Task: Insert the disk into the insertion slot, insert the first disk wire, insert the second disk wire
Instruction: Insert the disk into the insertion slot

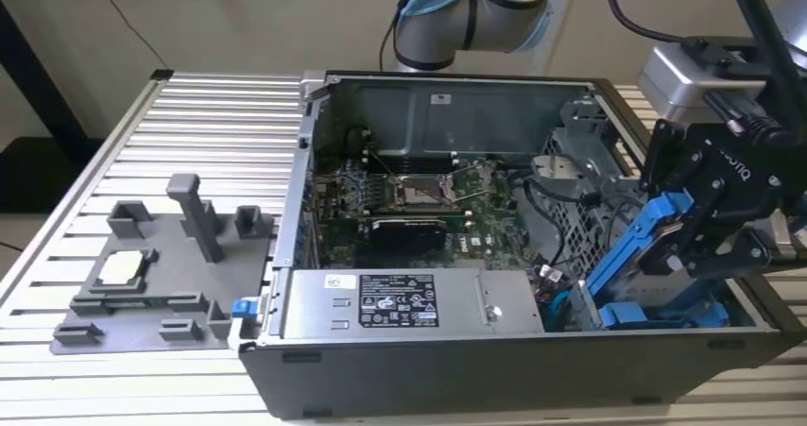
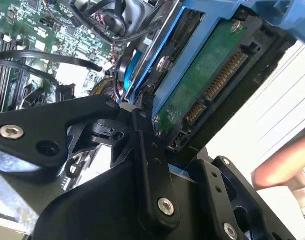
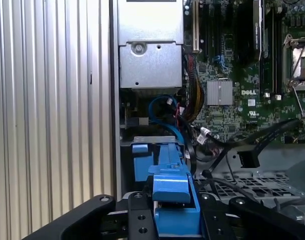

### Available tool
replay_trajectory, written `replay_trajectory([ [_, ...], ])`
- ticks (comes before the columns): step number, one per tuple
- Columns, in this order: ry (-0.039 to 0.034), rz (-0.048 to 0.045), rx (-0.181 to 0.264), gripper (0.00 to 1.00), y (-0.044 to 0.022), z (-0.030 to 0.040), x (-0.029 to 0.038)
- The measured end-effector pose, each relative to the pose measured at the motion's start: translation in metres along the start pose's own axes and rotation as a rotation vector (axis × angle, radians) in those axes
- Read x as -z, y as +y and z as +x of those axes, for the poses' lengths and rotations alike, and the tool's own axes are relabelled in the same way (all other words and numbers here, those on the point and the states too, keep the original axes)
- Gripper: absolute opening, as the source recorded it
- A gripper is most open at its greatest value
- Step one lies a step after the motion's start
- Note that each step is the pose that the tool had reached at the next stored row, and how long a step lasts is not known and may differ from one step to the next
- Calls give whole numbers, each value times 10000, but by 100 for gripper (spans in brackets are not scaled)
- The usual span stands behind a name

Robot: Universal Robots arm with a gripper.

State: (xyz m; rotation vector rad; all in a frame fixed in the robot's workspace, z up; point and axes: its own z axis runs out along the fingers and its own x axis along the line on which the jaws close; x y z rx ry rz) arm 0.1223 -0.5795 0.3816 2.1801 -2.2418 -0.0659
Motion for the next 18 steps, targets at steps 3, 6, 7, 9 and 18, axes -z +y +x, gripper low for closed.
replay_trajectory([
  [3, 2, -1, 0, 33, -1, 0, -21],
  [6, 3, -2, 0, 33, -1, 0, -22],
  [7, 3, -3, 0, 35, -1, 1, -22],
  [9, 1, -2, 0, 41, -1, 0, -17],
  [18, -5, -2, 0, 41, 3, -1, 82],
])
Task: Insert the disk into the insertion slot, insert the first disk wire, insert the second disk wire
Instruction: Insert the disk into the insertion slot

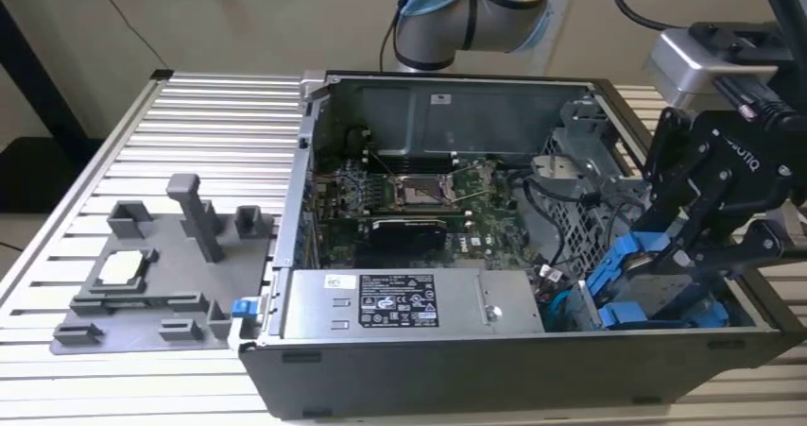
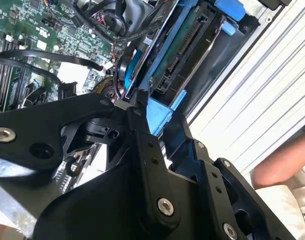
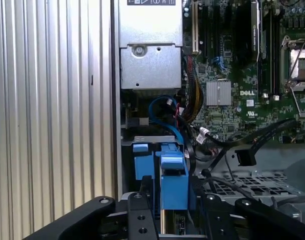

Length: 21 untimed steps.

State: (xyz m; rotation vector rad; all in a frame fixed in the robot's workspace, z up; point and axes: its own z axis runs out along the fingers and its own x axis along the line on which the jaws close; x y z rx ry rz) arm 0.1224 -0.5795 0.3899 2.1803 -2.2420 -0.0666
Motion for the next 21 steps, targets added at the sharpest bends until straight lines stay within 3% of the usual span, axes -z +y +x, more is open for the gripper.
replay_trajectory([
  [7, -27, -1, 1, 41, 5, -4, 127],
  [10, -60, 21, 5, 41, 5, -4, 139],
  [11, -72, 102, 7, 41, 5, -5, 138],
  [13, -107, 444, 16, 41, 5, -6, 140],
  [14, -135, 565, 19, 41, 6, -5, 140],
  [16, -150, 599, 54, 41, -7, -6, 139],
  [21, -147, 532, 244, 41, -92, -9, 143],
])
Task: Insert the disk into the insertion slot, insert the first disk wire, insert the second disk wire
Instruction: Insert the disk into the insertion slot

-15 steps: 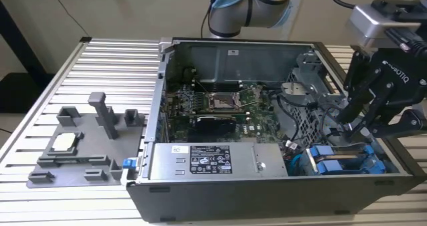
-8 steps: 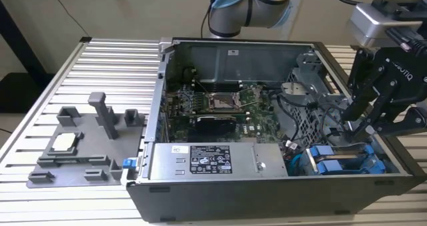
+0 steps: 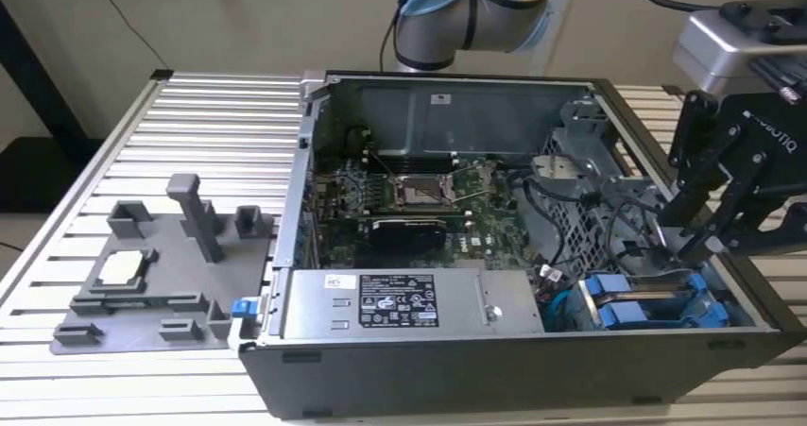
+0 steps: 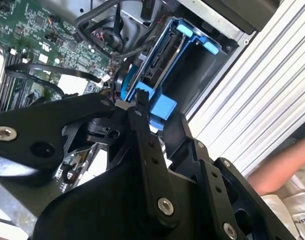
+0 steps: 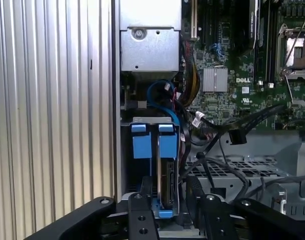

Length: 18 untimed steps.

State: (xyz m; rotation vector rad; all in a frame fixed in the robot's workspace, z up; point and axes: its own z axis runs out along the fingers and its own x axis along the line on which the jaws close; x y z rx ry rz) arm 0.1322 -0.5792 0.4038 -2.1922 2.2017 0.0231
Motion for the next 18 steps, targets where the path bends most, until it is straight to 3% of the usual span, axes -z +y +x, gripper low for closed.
replay_trajectory([
  [18, -6, -264, 424, 41, -369, -1, -6],
])
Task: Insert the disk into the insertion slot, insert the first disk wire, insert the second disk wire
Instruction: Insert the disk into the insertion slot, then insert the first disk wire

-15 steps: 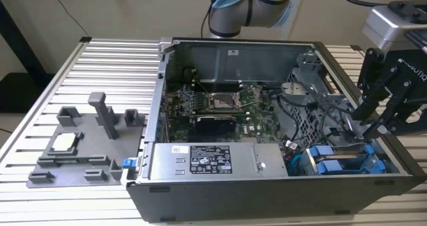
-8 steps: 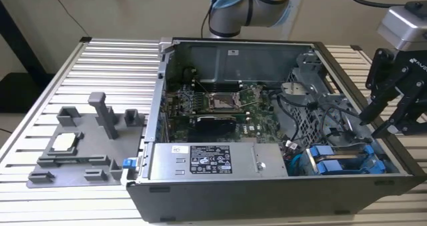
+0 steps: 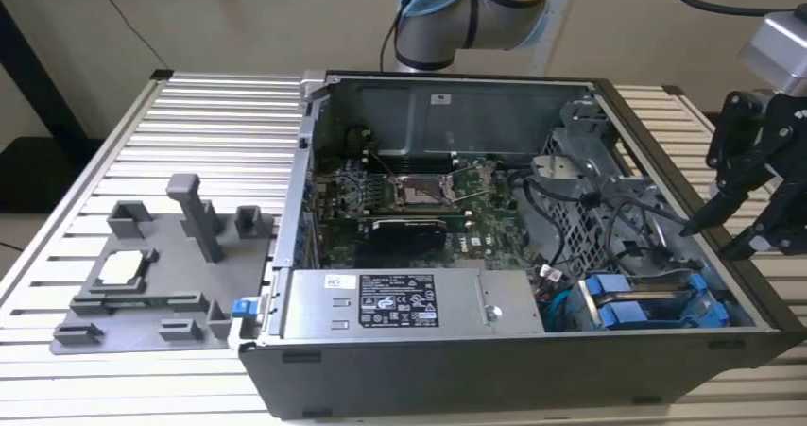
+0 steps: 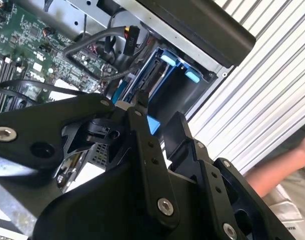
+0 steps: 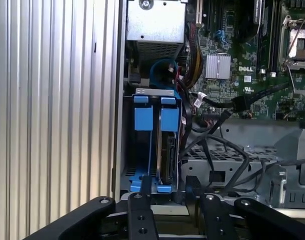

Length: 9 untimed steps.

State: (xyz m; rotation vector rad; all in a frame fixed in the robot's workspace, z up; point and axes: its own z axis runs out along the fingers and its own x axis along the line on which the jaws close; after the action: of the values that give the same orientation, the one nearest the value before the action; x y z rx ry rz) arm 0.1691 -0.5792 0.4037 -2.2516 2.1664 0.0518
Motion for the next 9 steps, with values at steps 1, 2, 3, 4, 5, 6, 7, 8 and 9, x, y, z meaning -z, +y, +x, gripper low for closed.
replay_trajectory([
  [1, -1, -24, 10, 41, -15, 1, 0],
  [2, -2, -47, 21, 41, -31, 1, 0],
  [3, -4, -70, 31, 41, -51, 2, 0],
  [4, -3, -93, 42, 41, -70, 3, 0],
  [5, -4, -123, 51, 41, -90, 3, 1],
  [6, -5, -147, 56, 41, -105, 4, 1],
  [7, -4, -155, 60, 41, -115, 2, 1],
  [8, -4, -158, 63, 41, -123, 1, 1],
  [9, -6, -159, 65, 41, -132, 2, 0],
])
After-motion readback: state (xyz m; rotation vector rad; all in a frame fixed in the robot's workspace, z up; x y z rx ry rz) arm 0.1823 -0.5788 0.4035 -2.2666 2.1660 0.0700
